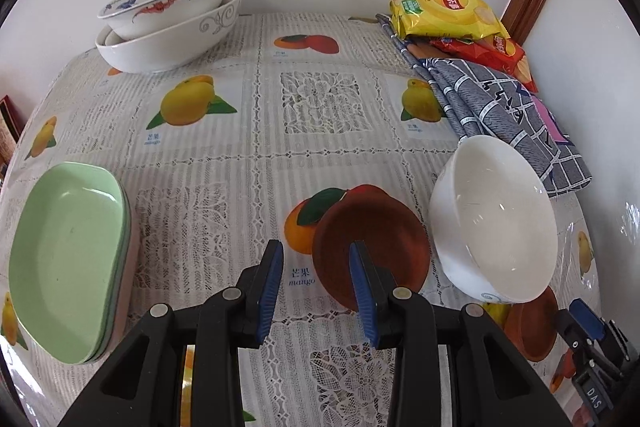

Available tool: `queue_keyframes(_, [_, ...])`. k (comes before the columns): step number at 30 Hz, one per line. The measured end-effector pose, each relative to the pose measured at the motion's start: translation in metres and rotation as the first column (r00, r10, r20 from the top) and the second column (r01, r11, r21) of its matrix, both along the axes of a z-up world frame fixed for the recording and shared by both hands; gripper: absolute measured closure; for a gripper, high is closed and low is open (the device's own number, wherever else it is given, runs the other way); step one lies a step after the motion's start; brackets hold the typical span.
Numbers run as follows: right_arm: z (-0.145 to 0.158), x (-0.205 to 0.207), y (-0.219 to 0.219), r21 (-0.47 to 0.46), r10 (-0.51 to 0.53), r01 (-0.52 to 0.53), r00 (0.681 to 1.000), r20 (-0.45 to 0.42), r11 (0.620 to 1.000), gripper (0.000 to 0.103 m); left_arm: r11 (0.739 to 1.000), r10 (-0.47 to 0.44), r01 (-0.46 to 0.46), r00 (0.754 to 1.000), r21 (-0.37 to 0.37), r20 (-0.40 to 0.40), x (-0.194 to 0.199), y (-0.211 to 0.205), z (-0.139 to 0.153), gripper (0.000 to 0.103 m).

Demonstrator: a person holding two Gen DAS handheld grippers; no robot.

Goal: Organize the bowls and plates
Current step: 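Close the right gripper on a brown clay dish rim while the left grips the other dish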

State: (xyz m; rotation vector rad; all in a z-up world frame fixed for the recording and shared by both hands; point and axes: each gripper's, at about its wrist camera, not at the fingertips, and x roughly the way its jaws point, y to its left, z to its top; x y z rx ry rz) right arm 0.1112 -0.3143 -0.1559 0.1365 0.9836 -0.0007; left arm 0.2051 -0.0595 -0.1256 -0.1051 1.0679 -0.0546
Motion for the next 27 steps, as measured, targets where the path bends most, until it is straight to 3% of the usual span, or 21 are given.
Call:
queue_keyframes(5, [-0.011,0.004,0.001,0.034,0.003,-0.003,1.0,-0.016,0.999,0.061,1.0,0.008,-0.008,1.0,-0.018,-0.02,0.006,0.0,-0.008,0.07])
queue_keyframes(11, [-0.024,0.01,0.0,0.058,-0.008,0.011,0.999,-0.047,0.998,0.072,1.0,0.002,-0.003,1.0,-0.017,-0.03,0.01,-0.002,-0.016,0.071])
queue_keyframes(19, [-0.026,0.013,0.007,0.041,0.002,-0.001,1.0,-0.026,0.999,0.074,0.999,-0.005,0.004,1.0,-0.039,-0.022,0.015,0.0,-0.023,0.074])
queue_keyframes(24, [-0.027,0.017,0.01,0.06,0.002,0.0,1.0,-0.023,0.998,0.082,0.999,-0.014,0.013,1.0,-0.051,-0.017,0.016,-0.003,-0.023,0.087])
queue_keyframes(27, [-0.027,0.017,0.011,0.06,-0.005,0.006,1.0,-0.019,0.998,0.085,0.999,-0.014,0.013,1.0,-0.052,-0.016,0.016,-0.004,-0.023,0.088])
